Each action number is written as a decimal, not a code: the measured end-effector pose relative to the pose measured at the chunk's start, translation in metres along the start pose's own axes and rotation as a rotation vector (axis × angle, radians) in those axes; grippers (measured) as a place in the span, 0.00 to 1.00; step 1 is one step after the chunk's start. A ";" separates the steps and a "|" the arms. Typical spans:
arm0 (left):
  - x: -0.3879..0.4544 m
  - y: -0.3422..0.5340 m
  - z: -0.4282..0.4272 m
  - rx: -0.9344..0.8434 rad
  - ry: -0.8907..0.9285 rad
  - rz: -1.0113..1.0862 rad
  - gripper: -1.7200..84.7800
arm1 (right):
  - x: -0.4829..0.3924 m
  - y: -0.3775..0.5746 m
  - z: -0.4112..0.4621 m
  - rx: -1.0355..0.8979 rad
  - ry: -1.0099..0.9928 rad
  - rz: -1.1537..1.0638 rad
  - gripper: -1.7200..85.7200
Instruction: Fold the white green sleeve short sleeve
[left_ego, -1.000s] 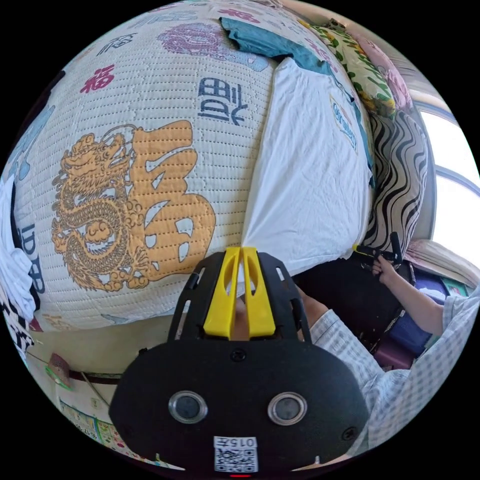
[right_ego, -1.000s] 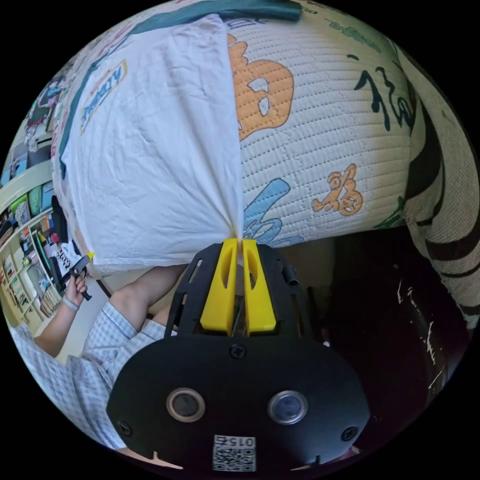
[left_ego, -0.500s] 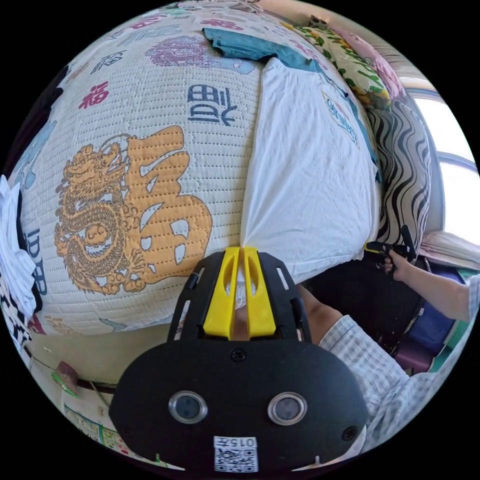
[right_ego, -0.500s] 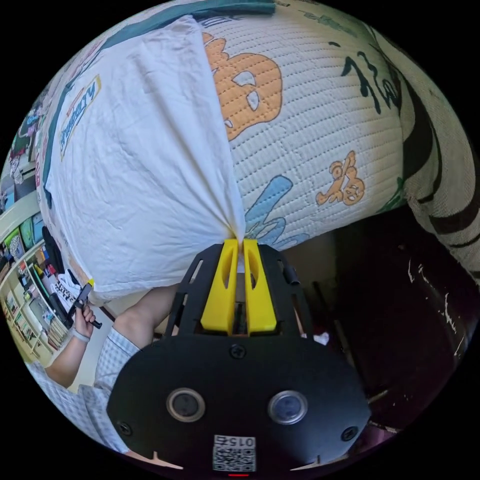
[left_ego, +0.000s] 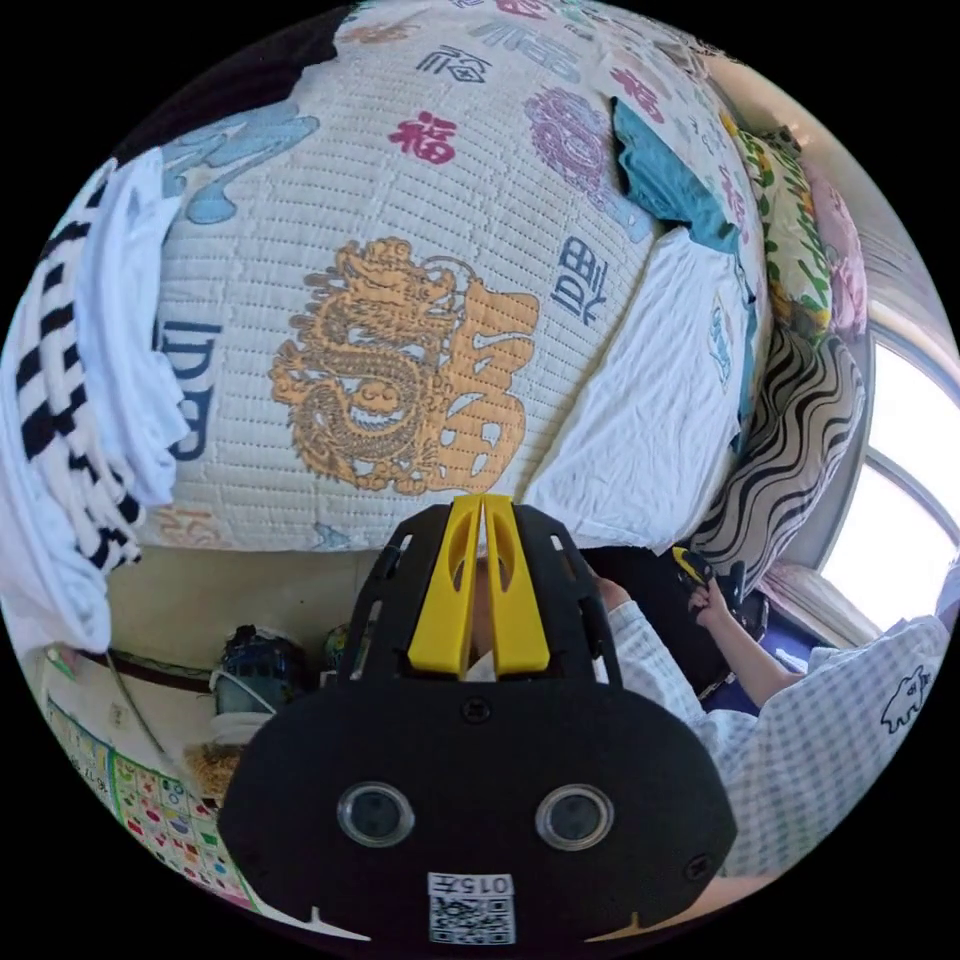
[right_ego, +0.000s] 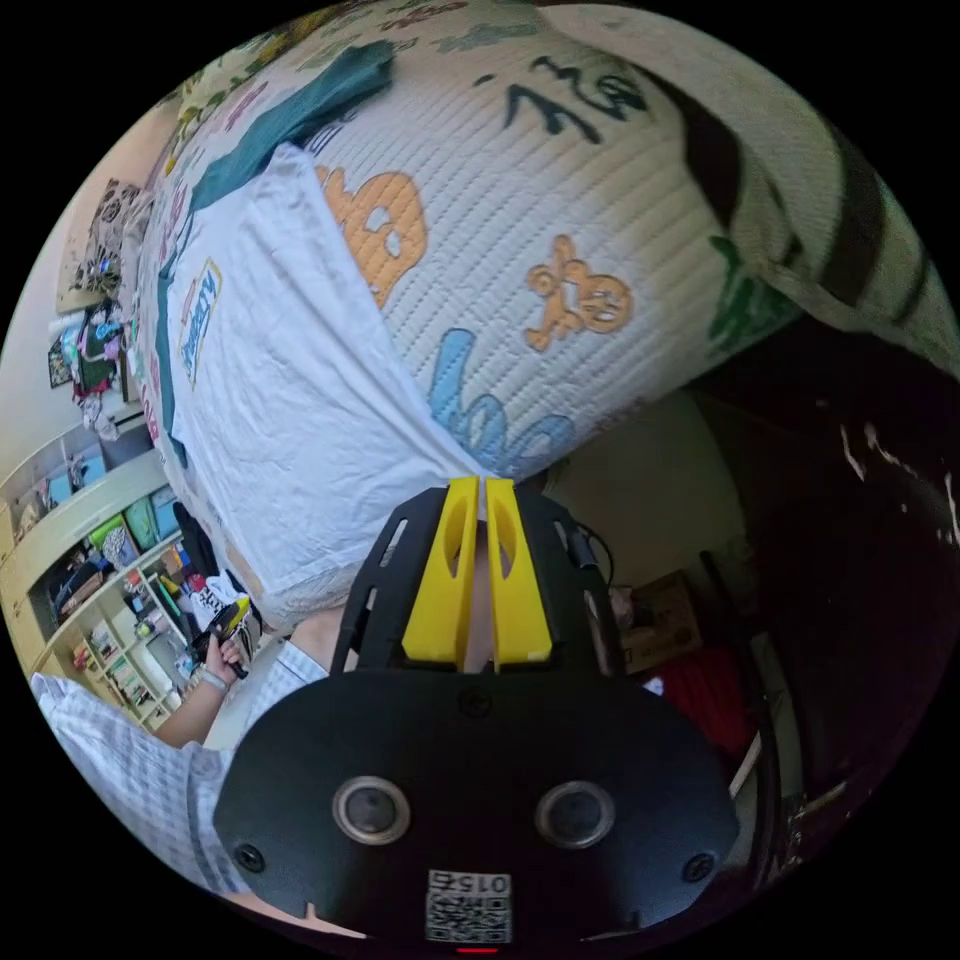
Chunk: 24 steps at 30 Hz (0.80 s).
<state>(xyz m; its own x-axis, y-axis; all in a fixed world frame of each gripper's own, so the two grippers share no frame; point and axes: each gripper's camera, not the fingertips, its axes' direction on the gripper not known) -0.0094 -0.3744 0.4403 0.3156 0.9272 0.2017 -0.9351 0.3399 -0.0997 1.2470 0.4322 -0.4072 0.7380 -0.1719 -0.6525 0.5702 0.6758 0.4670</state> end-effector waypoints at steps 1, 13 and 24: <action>0.009 -0.003 0.000 0.007 -0.027 0.007 0.01 | 0.005 0.004 -0.004 0.009 0.009 0.010 0.03; 0.512 -0.158 0.207 -0.072 -0.048 0.946 0.06 | -0.010 -0.007 -0.080 0.300 -0.104 -0.179 0.02; 0.873 -0.221 0.482 -0.288 -0.389 1.481 0.12 | -0.007 -0.098 -0.127 0.373 -0.255 -0.321 0.02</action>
<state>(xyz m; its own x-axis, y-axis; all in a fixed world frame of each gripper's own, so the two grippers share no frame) 0.3954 0.2841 1.1085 -0.9292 0.3693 -0.0156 -0.2873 -0.7481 -0.5982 1.1404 0.4577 -0.5244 0.5439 -0.5267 -0.6533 0.8357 0.2697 0.4783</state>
